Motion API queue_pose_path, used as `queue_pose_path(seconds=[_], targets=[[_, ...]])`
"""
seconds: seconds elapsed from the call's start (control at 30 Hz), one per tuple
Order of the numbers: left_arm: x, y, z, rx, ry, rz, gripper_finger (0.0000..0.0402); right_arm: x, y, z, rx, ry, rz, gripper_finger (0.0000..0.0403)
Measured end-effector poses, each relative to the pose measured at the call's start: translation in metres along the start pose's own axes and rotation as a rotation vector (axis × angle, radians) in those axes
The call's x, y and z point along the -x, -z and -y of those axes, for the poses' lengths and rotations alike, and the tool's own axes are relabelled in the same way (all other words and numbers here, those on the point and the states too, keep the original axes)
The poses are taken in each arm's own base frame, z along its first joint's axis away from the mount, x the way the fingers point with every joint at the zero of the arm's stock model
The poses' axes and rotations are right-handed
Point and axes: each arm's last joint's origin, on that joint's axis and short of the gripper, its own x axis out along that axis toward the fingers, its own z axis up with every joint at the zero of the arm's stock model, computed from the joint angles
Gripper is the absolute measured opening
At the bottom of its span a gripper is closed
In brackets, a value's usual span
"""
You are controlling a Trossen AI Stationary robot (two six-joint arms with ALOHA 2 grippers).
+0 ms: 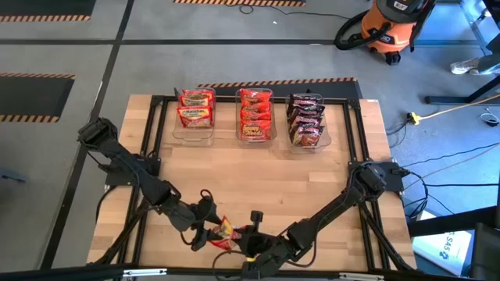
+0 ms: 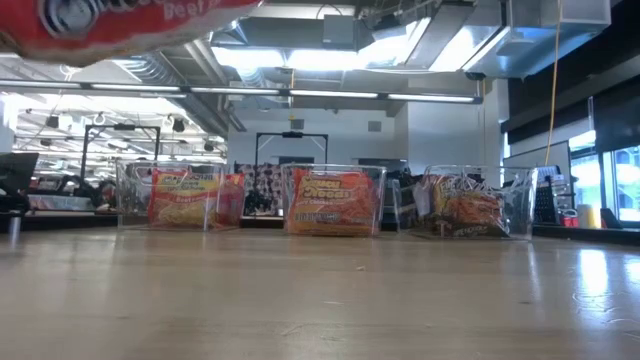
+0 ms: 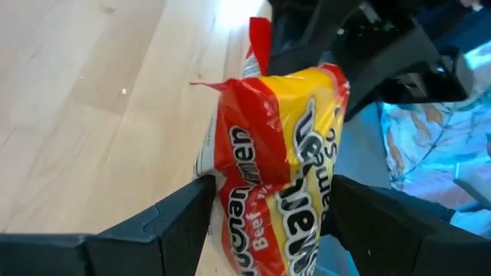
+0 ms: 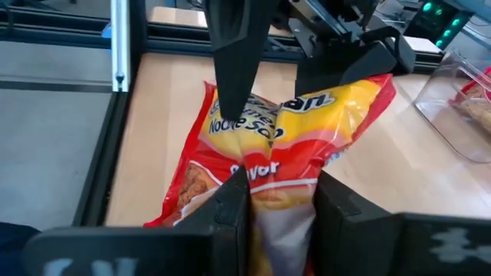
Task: Sort Maruchan noodles
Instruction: Put the red noodle pack into the left transparent bin
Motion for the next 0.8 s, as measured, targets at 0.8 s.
queue_pose_path(seconds=[0.8], targets=[[0.034, -0.02, -0.003, 0.022, 0.039, -0.007, 0.026, 0.001, -0.002, -0.003, -0.012, -0.074, 0.0, 0.0075]])
